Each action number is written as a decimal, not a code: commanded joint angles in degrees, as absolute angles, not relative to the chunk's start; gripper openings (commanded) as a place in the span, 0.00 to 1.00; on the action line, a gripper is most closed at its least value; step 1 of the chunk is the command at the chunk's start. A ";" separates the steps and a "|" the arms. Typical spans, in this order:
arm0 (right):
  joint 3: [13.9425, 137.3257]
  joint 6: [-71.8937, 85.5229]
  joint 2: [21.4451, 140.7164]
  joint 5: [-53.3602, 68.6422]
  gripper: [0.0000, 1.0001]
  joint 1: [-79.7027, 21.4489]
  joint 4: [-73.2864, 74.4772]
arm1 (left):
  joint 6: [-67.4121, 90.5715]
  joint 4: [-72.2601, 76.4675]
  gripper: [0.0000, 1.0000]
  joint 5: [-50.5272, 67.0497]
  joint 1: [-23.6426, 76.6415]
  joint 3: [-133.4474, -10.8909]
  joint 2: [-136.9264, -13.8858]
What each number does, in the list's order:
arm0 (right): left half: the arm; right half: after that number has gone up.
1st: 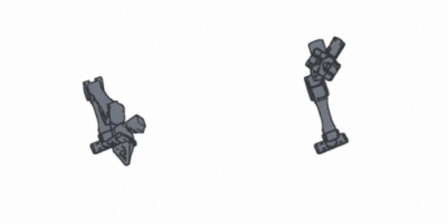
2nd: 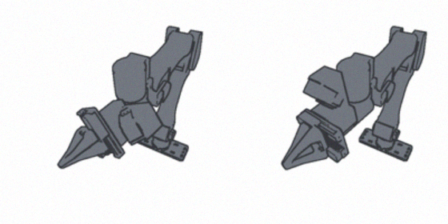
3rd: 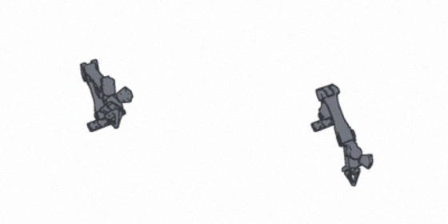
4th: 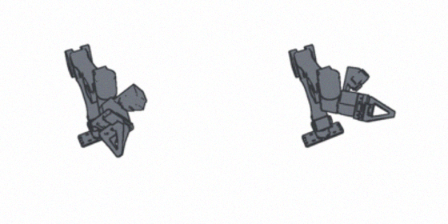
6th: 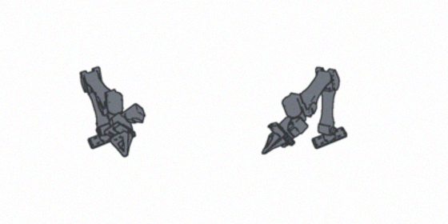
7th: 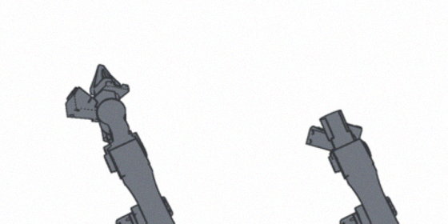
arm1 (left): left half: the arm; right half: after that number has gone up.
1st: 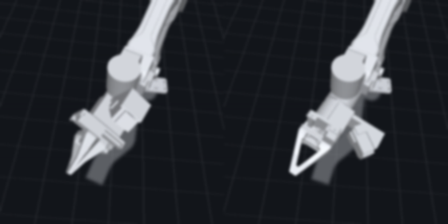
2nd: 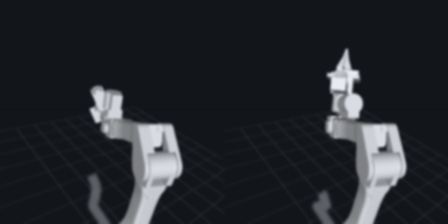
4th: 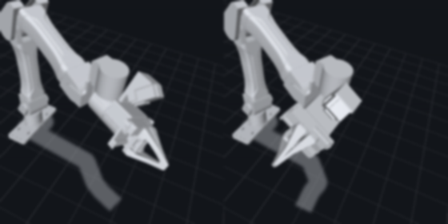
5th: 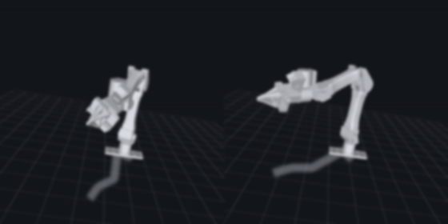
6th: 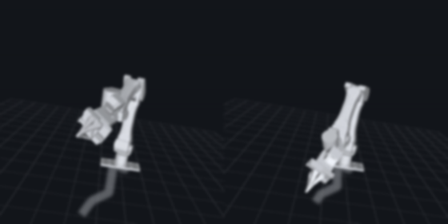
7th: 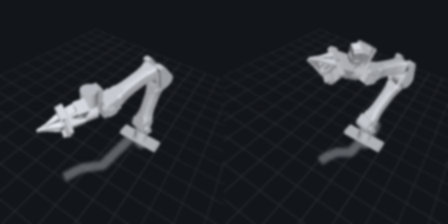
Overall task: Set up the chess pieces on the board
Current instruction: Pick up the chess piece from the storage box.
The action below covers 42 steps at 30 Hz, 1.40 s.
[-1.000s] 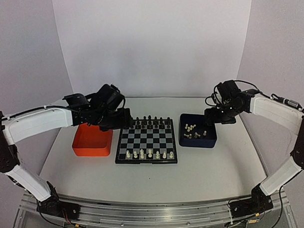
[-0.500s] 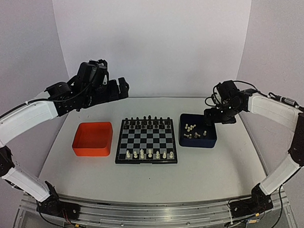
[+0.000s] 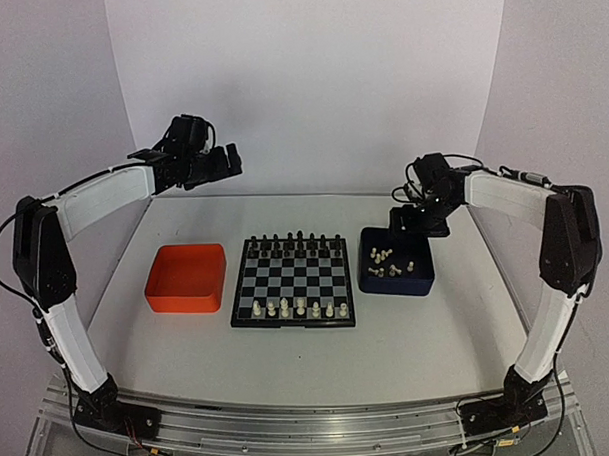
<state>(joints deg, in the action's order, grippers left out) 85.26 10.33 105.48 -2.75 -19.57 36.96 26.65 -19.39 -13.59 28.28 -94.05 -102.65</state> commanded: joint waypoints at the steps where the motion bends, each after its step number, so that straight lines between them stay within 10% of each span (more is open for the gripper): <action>1: 91.56 9.67 109.75 -1.52 0.97 -19.07 41.56 | 26.23 -16.53 1.00 -13.67 25.60 -101.97 -106.47; 42: 117.70 -8.24 135.00 6.57 0.50 -19.20 64.02 | 28.69 -11.97 1.00 -23.87 23.77 -105.30 -117.19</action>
<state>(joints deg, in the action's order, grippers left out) 115.85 -6.01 133.78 4.17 -19.20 60.92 28.91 -11.02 -22.76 23.94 -102.41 -117.12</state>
